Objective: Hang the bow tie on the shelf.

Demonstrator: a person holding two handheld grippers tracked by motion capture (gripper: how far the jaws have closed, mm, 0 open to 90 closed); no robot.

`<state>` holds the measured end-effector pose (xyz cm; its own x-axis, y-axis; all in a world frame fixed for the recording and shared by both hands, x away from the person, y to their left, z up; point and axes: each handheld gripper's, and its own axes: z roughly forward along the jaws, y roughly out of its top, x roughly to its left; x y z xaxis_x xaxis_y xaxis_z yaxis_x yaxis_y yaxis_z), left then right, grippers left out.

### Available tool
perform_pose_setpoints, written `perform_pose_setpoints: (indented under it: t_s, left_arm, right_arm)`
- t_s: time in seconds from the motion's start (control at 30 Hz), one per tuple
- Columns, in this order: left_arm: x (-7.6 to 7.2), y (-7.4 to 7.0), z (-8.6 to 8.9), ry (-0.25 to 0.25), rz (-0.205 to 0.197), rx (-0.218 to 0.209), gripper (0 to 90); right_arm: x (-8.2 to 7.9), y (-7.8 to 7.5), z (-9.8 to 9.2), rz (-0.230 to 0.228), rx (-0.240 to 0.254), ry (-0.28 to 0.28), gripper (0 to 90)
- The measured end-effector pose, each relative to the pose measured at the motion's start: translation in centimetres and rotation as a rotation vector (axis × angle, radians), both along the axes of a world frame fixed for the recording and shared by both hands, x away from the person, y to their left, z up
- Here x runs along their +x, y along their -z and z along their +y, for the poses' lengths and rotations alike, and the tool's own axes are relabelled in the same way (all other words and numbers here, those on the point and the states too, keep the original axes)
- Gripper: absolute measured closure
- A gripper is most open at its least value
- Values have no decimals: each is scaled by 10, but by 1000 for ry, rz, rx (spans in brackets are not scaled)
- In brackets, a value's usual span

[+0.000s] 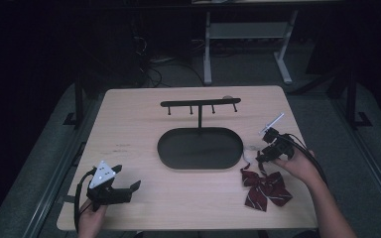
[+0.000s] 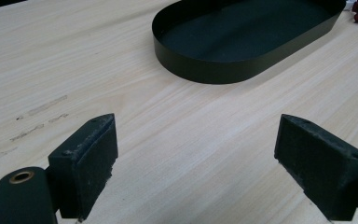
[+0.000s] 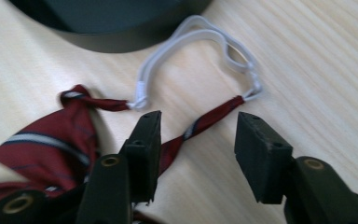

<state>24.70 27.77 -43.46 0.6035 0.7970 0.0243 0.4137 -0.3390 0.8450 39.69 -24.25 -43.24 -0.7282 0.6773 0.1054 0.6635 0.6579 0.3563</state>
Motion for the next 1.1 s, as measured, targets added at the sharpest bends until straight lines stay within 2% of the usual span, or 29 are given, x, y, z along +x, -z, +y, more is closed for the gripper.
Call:
perform_pose_setpoints:
  t_s: [0.17,0.23,0.33,0.4,0.43,0.47,0.6,0.67,0.83,1.1]
  left_arm:
    - [0,-1,1,-1,-1,1,130]
    - [0,0,0,1,-2,1,130]
    - [0,-1,1,3,-2,5,130]
    - [-1,-1,1,2,-3,3,130]
    - [-1,-1,1,1,-4,1,130]
    - [-1,-1,1,0,-5,-1,130]
    - [-1,-1,1,1,-2,3,130]
    - [-1,-1,0,3,-3,3,130]
    - [-1,-1,0,2,-2,3,130]
    - [-1,-1,0,2,0,7,130]
  right_arm:
    - [4,5,3,13,-38,38,557]
    - [4,6,5,15,-39,45,592]
    - [5,8,9,12,-77,52,636]
    - [5,9,11,12,-98,55,683]
    - [5,9,12,5,-104,56,744]
    - [5,9,12,5,-104,56,744]
    - [4,9,11,0,-114,59,860]
    - [4,9,10,2,-116,60,880]
    - [3,7,4,20,-100,62,894]
    - [-7,-7,-12,33,6,33,898]
